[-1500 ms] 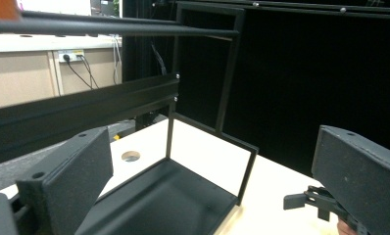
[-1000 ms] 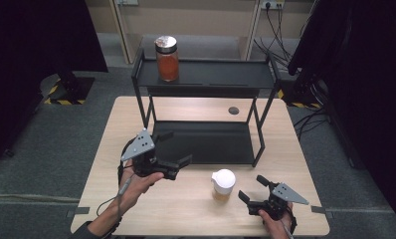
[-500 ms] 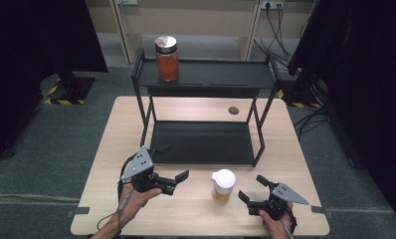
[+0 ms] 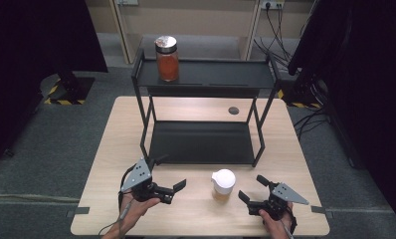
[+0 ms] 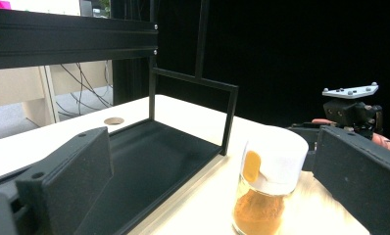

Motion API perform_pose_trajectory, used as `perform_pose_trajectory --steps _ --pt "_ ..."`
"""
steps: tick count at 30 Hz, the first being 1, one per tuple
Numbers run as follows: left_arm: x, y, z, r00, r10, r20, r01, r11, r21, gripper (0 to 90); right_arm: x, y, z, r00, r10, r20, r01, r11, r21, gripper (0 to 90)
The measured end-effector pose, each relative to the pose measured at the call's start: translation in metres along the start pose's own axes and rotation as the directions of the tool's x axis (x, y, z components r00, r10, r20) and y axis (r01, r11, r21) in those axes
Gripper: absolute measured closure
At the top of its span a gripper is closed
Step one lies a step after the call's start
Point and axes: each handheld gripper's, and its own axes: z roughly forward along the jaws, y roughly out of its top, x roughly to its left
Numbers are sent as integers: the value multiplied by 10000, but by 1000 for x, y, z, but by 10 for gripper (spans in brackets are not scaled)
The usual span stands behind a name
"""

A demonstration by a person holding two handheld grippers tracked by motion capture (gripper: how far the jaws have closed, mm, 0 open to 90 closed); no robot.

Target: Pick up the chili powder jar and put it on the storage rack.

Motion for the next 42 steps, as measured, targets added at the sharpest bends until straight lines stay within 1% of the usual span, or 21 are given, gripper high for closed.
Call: perform_pose_trajectory --steps 6,10,14,16,19,23,26,29,31,37,42 --pt "-1 -11 -1 10000 -28 29 28 10000 44 8 0 0 0 10000 29 -11 -29 10000 -12 4" --pt "-1 -20 -1 9999 -88 60 88 10000 11 9 0 0 -1 10000 -16 -22 16 10000 -8 4" --pt "0 -30 -2 10000 -17 46 17 10000 -51 9 0 0 -1 10000 -22 -31 22 10000 -20 4" --pt "1 -35 -1 9999 -77 122 77 10000 -30 9 0 0 -1 10000 -31 -34 31 10000 -35 4" --pt "0 -41 -2 9999 -72 81 72 10000 -12 9 -1 0 -2 10000 -9 -26 9 10000 -66 4" --pt "-1 -51 -3 9998 -179 17 179 9998 -99 10 -1 0 -2 10000 -6 -26 6 10000 -93 4" --pt "-2 -55 -4 9999 -103 -10 103 9999 -87 10 -1 0 -3 10000 -44 -31 44 9999 -123 4" --pt "-2 -59 -5 9998 -172 -26 172 9996 -220 11 -1 0 -4 10000 -35 -27 35 9999 -154 4" --pt "-2 -62 -6 9999 -146 -41 145 9994 -300 11 -1 0 -4 10000 -31 -47 30 9999 -152 4" --pt "-3 -65 -9 9998 53 -179 -60 9993 -356 12 -1 -1 -7 10000 3 -71 -5 9998 -214 4" --pt "-1 -67 -9 9998 -100 -153 96 9996 -252 12 -1 -1 -9 10000 -6 -17 6 9997 -259 4"
